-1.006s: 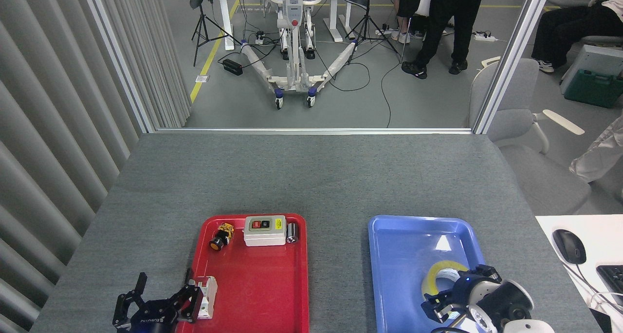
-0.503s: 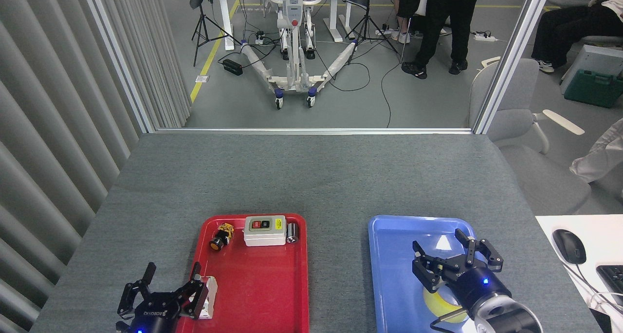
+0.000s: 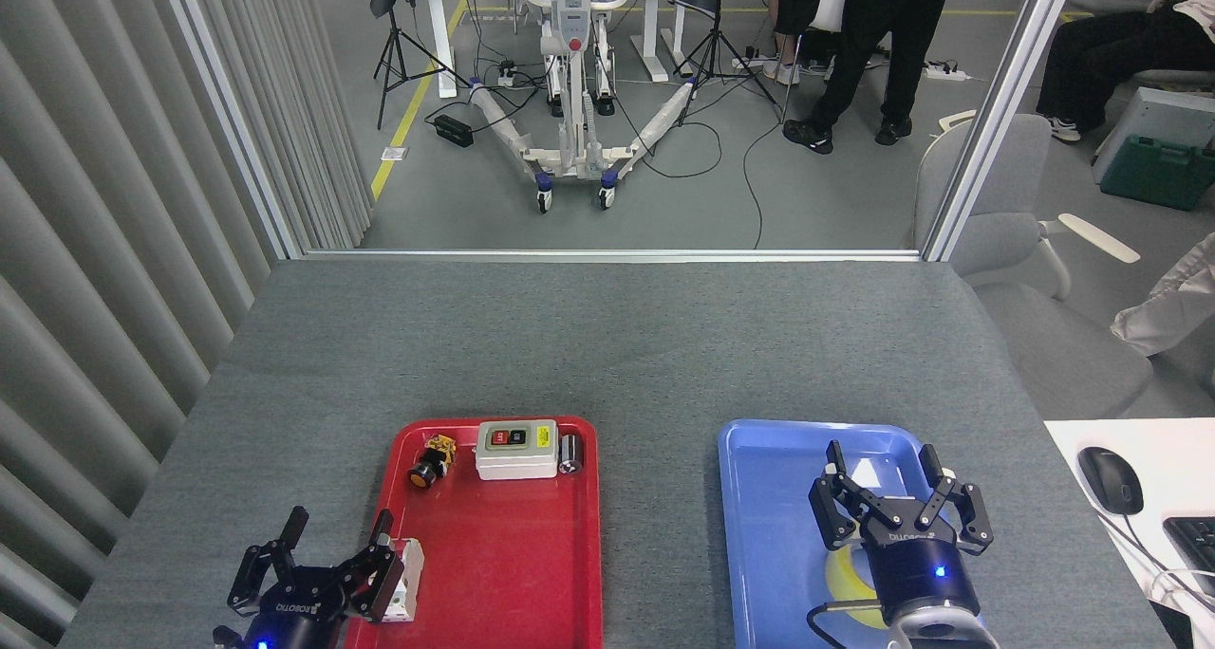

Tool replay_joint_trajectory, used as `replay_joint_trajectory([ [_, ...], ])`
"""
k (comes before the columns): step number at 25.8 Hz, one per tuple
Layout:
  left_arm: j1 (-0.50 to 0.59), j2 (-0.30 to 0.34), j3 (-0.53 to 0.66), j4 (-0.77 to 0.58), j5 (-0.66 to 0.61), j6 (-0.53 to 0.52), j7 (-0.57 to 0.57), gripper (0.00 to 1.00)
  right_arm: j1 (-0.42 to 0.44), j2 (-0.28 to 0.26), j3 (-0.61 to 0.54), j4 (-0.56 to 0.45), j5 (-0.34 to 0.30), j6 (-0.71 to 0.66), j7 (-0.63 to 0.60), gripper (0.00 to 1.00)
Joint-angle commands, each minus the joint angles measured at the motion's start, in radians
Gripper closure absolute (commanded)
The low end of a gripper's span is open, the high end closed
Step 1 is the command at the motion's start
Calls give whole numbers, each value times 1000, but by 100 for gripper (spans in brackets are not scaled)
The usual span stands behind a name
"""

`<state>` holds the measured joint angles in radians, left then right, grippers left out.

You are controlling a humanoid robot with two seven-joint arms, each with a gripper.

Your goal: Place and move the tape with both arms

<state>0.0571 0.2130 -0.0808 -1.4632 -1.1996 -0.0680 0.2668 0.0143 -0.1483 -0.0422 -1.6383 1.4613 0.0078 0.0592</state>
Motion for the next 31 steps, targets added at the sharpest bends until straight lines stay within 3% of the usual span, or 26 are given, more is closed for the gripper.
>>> replay_joint_trajectory([
  [1, -49, -60, 44, 3, -9, -18, -9, 0, 6, 1, 10, 5, 1, 15, -24, 1],
  [7, -66, -40, 136, -8, -9, -170, -170, 0, 21, 0, 13, 6, -1, 8, -24, 1],
  [31, -57, -49, 138, 9, -2, -182, -147, 0, 61, -10, 54, 3, -4, 3, -21, 1],
])
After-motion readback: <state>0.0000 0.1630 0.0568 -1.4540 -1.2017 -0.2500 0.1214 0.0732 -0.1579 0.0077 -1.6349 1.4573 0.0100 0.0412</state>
